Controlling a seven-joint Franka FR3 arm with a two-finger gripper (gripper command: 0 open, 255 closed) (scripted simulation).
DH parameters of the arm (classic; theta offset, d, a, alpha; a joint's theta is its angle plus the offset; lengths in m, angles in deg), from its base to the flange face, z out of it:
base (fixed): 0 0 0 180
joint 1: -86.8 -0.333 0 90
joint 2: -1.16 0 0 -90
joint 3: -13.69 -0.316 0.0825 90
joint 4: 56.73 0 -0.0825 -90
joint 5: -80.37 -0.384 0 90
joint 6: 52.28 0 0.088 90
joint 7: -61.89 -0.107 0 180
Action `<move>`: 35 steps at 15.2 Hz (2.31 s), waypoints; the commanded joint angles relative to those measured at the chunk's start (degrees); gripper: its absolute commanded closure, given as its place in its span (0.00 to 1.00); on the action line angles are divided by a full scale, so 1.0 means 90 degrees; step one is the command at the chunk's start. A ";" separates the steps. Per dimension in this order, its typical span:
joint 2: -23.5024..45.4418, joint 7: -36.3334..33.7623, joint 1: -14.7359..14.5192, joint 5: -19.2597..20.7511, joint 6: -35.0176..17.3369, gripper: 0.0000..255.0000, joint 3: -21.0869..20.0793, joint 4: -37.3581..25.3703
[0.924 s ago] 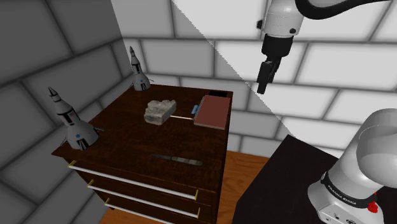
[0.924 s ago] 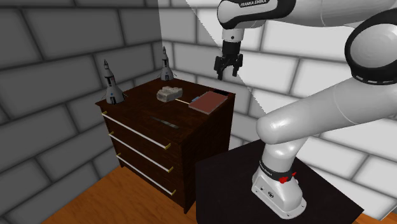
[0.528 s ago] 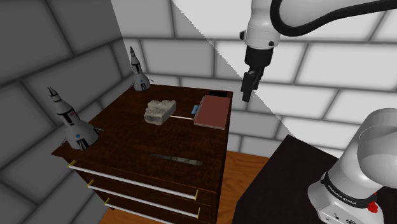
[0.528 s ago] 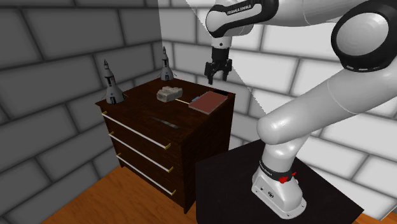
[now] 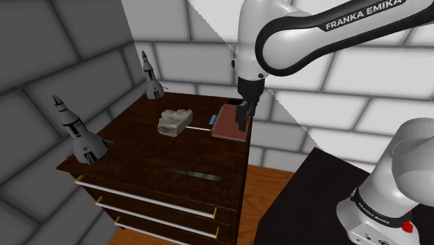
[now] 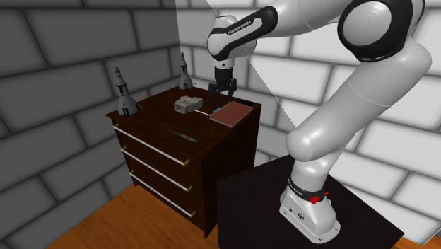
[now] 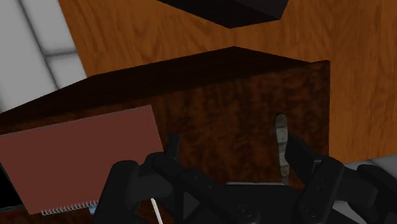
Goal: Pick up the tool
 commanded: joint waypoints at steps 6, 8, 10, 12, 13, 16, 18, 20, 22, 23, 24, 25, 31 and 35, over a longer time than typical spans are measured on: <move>0.1621 -0.0387 -0.0196 0.0290 -0.0855 0.00 -0.0537 -0.0726; 0.2089 -0.0525 -0.0259 0.0450 -0.1042 0.00 -0.0661 -0.0980; 0.2564 -0.0675 -0.0337 0.0640 -0.1201 0.00 -0.0767 -0.1260; 0.3042 -0.0831 -0.0436 0.0853 -0.1330 0.00 -0.0845 -0.1567; 0.3283 -0.0909 -0.0495 0.0966 -0.1383 0.00 -0.0874 -0.1730; 0.4004 -0.1131 -0.0704 0.1311 -0.1495 0.00 -0.0925 -0.2262; 0.4484 -0.1261 -0.0873 0.1534 -0.1532 0.00 -0.0927 -0.2651; 0.4660 -0.1306 -0.0935 0.1613 -0.1607 0.00 -0.0906 -0.2736; 0.4762 -0.1338 -0.0955 0.1664 -0.1746 0.00 -0.0880 -0.2693; 0.4815 -0.1354 -0.0965 0.1691 -0.1815 0.00 -0.0867 -0.2674; 0.4869 -0.1371 -0.0975 0.1718 -0.1883 0.00 -0.0853 -0.2656; 0.4924 -0.1388 -0.0985 0.1746 -0.1951 0.00 -0.0839 -0.2640; 0.5012 -0.1416 -0.1003 0.1790 -0.2059 1.00 -0.0816 -0.2614; 0.4998 -0.1392 -0.0989 0.1779 -0.2022 1.00 -0.0817 -0.2637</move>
